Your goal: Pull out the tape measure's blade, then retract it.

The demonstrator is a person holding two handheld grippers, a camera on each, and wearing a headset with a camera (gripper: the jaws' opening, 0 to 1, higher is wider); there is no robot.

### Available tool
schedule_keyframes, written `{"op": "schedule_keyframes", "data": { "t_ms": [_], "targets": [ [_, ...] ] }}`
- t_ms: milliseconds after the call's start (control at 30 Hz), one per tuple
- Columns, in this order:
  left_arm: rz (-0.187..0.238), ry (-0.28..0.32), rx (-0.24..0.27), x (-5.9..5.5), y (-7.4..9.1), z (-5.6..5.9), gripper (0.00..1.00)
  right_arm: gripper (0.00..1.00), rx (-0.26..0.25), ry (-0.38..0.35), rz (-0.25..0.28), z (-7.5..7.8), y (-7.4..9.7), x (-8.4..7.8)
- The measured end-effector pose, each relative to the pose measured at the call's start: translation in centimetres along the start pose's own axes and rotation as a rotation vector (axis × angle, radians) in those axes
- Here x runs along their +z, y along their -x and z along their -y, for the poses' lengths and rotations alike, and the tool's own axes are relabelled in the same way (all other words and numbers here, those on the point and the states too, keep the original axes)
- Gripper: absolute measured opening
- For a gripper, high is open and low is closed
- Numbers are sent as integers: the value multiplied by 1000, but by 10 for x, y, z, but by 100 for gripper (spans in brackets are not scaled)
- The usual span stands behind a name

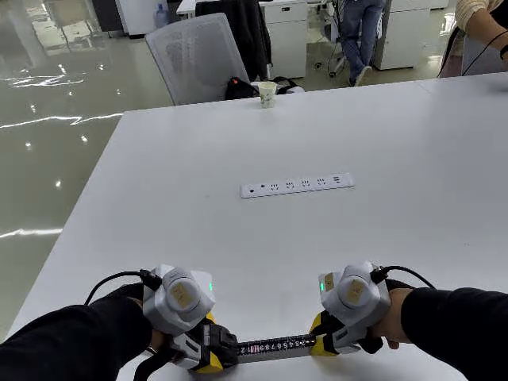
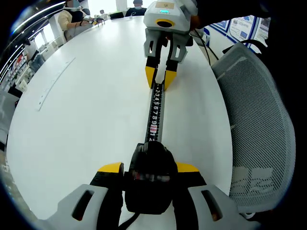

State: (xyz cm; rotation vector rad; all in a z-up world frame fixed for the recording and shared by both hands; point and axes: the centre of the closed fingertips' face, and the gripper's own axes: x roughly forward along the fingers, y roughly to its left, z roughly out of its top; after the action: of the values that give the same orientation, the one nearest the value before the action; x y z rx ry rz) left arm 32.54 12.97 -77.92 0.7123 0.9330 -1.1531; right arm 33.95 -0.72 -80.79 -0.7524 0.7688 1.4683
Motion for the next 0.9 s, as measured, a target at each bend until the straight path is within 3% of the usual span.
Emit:
{"op": "schedule_keyframes", "data": {
  "t_ms": [900],
  "targets": [
    [2,2,3,2,2,0,35,10,-10,-11,-16,1,11,-13]
  ]
}}
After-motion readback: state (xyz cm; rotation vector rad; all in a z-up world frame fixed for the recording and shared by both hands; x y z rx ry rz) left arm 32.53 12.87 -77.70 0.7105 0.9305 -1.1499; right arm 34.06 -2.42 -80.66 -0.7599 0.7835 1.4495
